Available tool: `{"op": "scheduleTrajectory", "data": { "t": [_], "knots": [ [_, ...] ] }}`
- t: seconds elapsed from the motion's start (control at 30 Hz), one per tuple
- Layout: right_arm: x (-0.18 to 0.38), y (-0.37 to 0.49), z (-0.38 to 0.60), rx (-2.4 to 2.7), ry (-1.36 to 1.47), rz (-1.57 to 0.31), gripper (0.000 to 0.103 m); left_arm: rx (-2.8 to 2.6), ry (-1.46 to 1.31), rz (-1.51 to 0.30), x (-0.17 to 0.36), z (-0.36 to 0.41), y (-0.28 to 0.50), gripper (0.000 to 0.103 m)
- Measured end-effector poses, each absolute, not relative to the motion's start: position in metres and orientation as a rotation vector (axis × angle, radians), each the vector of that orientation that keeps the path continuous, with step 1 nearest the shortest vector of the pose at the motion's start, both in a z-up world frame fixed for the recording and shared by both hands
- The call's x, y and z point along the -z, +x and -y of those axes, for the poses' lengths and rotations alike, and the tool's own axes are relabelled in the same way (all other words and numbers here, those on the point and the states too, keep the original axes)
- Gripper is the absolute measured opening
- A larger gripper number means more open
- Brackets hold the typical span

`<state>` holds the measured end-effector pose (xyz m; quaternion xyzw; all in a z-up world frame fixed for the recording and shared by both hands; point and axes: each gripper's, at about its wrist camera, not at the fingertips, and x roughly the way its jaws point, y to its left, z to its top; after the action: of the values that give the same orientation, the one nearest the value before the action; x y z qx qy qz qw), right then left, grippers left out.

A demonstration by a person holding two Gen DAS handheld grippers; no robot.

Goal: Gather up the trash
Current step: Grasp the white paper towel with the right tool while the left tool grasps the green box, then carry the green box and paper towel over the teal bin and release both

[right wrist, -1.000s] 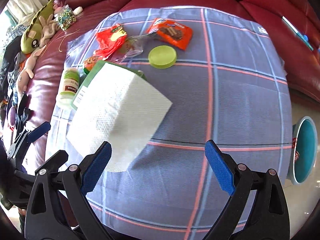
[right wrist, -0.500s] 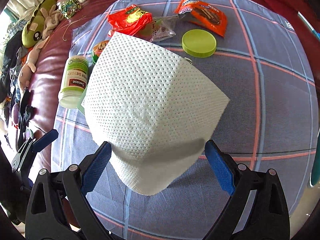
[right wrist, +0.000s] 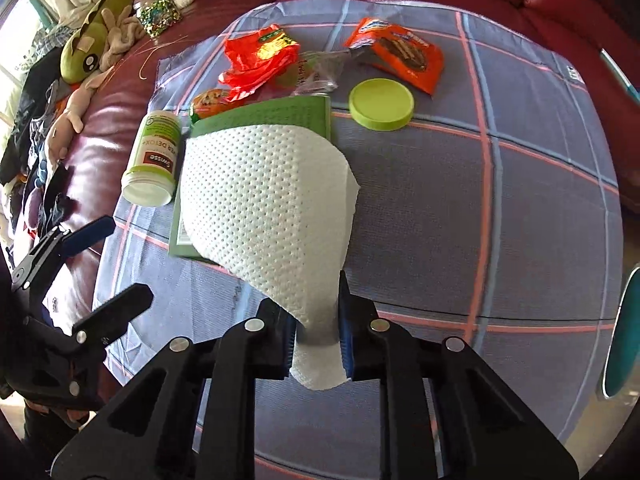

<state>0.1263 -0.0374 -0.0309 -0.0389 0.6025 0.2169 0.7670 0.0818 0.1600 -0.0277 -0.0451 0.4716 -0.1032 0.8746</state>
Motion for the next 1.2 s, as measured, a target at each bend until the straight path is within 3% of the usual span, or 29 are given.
{"op": "scheduleTrajectory", "data": {
  "t": [0.47,0.7,0.83,0.87,0.9,0.97,1.2],
  "knots": [
    [0.017,0.122,0.099,-0.422,-0.041,-1.281,0.009,0.272,-0.074,-1.036,0.048,-0.086,0.083,0.094],
    [0.013,0.12,0.14,-0.364,-0.019,-1.253,0.009,0.137,-0.212,-1.073,0.064,-0.09,0.108,0.066],
    [0.016,0.119,0.164,-0.338,-0.004,-1.247,0.009,0.09,-0.212,-1.071,0.066,-0.082,0.116,0.059],
    [0.016,0.118,0.17,-0.333,0.001,-1.245,0.009,0.076,-0.208,-1.067,0.066,-0.08,0.117,0.048],
    [0.016,0.118,0.174,-0.33,0.005,-1.243,0.009,0.065,-0.203,-1.065,0.066,-0.078,0.118,0.028],
    [0.016,0.119,0.184,-0.322,0.018,-1.238,0.009,0.044,-0.193,-1.078,0.068,-0.077,0.122,0.006],
    [0.011,0.12,0.219,-0.3,0.069,-1.206,0.009,0.05,-0.111,-1.054,0.048,-0.058,0.122,0.002]
  ]
}}
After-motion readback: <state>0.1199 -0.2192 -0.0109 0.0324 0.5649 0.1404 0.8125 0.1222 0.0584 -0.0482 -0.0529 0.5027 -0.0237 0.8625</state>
